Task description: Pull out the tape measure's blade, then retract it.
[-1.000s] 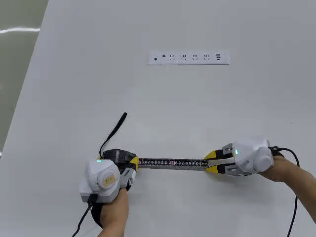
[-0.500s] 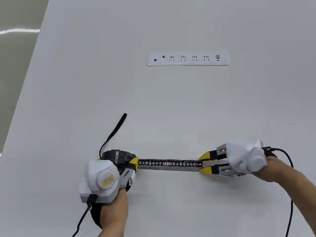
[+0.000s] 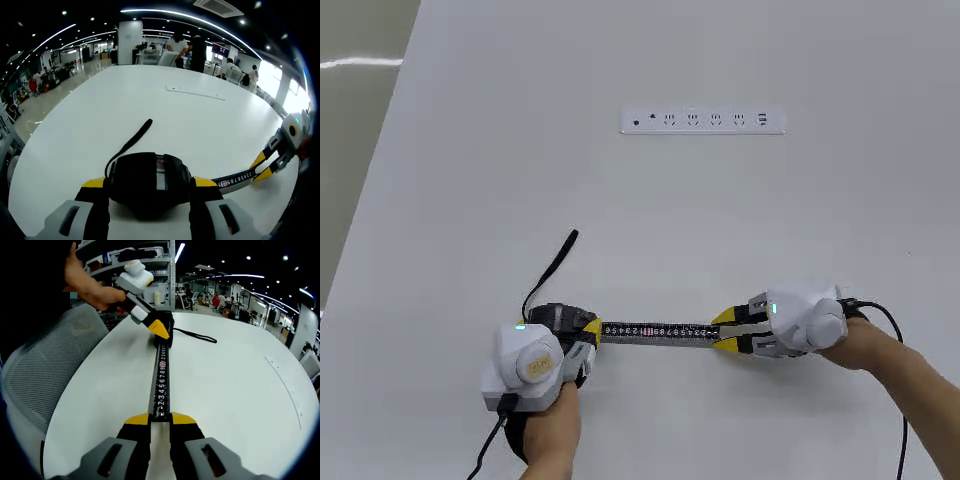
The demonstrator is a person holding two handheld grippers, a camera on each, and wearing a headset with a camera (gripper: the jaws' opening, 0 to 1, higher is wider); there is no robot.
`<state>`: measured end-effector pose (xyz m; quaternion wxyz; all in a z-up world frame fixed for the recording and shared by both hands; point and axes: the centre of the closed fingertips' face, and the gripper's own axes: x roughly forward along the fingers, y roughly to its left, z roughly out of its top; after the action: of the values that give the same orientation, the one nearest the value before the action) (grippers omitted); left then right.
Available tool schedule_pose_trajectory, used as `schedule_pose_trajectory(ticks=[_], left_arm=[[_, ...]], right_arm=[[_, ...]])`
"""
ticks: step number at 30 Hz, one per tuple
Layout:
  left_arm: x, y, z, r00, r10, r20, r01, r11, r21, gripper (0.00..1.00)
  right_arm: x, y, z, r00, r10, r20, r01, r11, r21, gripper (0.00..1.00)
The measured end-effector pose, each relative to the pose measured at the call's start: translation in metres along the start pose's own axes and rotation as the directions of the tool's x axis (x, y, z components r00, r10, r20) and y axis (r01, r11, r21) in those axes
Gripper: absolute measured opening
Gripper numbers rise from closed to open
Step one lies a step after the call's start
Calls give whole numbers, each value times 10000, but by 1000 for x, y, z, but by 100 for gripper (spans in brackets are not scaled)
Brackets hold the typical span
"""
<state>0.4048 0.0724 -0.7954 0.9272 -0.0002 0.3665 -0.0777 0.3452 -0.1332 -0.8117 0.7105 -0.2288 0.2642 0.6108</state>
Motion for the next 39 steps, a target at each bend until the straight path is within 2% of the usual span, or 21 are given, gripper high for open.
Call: schedule_pose_trajectory(ticks=[13,39], left_arm=[[0,0,1,10000,-18,-15,18,10000,-22,61],[0,0,0,9999,-86,-81,86,10000,-36,61]], right_arm=[[4,-3,1,10000,-53,-5,53,10000,-81,12],[16,-3,14,9999,-35,165,37,9999,-148,12]])
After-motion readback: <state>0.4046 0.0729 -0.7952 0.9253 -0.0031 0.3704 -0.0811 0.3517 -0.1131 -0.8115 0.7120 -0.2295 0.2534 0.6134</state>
